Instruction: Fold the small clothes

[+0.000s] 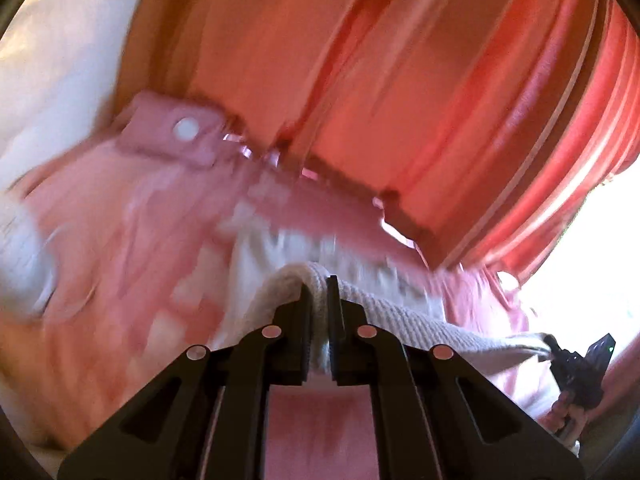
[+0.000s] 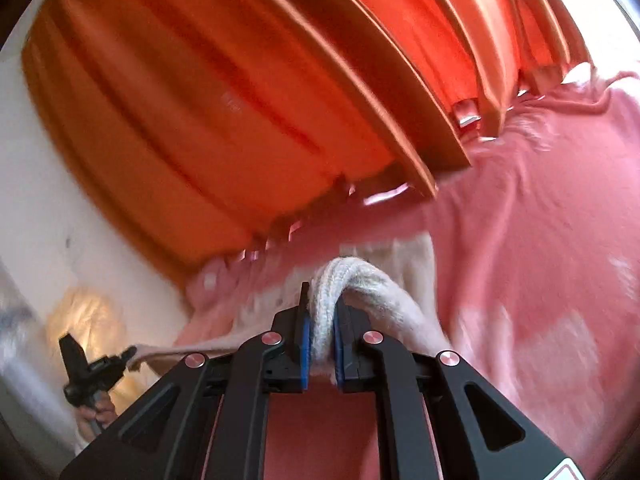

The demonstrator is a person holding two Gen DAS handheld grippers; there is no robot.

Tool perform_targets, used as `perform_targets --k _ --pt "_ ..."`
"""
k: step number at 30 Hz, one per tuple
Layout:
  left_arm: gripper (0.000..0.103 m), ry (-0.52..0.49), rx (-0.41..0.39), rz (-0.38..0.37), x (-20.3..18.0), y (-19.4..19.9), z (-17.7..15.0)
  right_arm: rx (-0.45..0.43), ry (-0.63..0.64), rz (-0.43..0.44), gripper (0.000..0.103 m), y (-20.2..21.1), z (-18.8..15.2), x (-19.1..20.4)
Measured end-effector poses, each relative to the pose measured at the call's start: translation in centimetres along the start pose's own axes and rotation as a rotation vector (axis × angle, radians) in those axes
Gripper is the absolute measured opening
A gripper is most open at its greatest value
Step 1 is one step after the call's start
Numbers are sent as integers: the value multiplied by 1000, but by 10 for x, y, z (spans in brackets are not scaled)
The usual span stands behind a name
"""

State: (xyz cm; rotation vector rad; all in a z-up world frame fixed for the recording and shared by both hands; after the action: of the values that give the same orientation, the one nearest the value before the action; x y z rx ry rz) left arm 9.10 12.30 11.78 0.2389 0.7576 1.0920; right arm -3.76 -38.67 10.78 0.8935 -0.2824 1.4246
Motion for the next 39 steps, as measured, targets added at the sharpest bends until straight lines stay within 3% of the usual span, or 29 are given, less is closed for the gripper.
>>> perform_targets --k 4,7,10,14,16,17,18,20,23,28,30,32,34,36,39 --pt "6 34 4 93 4 -102 26 44 -128 -51 9 -100 9 -48" --pt "6 77 99 153 25 -186 18 92 -192 -102 10 -158 5 -80" --pt "6 96 139 193 49 -229 4 118 -206 -135 13 -189 0 -97" --pt "12 126 150 180 60 -248 -4 38 -198 -137 23 -184 9 -99" --pt "18 90 135 169 54 -244 2 -32 -209 -149 54 -171 16 -99" --pt "36 66 112 179 51 -237 5 -45 -208 -152 57 -169 18 -99" --pt "61 40 81 199 48 -227 8 -41 -203 -153 58 -168 18 -99" --pt "79 -12 20 238 43 -213 10 3 -164 -173 58 -174 14 -95" --pt "82 -43 34 229 38 -212 6 96 -56 -252 58 -194 0 -88" --pt "82 -1 154 247 42 -242 -9 193 11 -377 58 -217 -19 -102" --pt "82 -26 178 293 41 -251 -14 210 26 -397 58 -223 -23 -106" --pt "78 -56 188 338 40 -259 -16 205 54 -418 54 -226 -24 -104" --pt "70 -82 202 378 38 -265 -20 200 80 -429 17 -227 -24 -100" --pt "67 -112 210 414 36 -270 -23 204 70 -426 1 -230 -25 -101" --pt "66 -150 209 446 33 -274 -26 191 57 -437 0 -230 -25 -101"
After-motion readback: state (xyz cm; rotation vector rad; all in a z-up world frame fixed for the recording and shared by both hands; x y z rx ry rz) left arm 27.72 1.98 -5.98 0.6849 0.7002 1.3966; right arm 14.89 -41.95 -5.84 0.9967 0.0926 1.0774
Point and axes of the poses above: each gripper's, at about its wrist camera, not at the fingertips, and y roughly against the way its jaws point, x to its left, z to its top, the point moved 5 cm from there along -y, roughly the way its jaws point, and after that the axes turned 3 degrees about z, right-handed, at the moved point
